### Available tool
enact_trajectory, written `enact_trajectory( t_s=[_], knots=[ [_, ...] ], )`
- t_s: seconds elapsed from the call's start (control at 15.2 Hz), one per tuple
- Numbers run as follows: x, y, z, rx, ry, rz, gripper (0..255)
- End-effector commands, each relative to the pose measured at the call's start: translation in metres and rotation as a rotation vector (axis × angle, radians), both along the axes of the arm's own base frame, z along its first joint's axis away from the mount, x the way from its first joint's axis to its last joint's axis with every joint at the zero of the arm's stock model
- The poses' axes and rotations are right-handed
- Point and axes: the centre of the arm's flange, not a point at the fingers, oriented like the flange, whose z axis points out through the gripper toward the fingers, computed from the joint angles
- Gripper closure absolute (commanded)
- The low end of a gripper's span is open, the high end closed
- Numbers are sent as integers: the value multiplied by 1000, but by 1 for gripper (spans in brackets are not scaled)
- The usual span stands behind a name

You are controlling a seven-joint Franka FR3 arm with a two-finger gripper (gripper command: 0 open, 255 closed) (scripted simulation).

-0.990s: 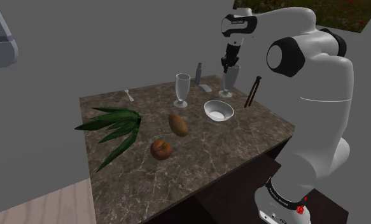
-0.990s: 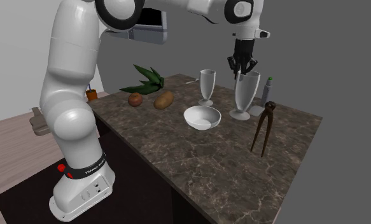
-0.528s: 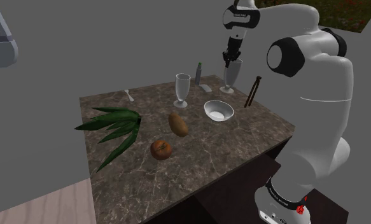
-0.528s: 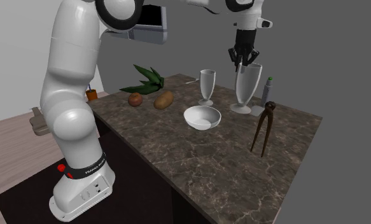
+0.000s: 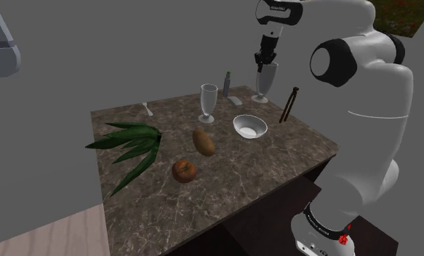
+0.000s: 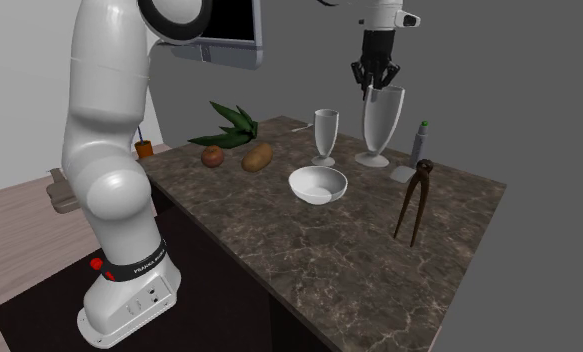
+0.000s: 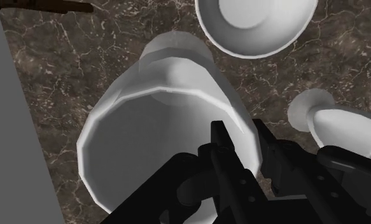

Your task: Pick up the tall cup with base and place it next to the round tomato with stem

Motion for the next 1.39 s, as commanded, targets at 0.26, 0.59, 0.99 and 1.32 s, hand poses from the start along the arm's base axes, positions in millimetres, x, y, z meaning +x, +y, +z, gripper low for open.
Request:
enact_trajectory(
  t_s=[0.26, 0.59, 0.99, 1.32],
  knots=[
    [-28, 69, 26, -1, -1, 0, 255],
    [-52, 127, 46, -1, -1, 0, 255],
    [-80, 197, 70, -1, -1, 0, 255],
    [-104, 255, 89, -1, -1, 0, 255]
  ],
)
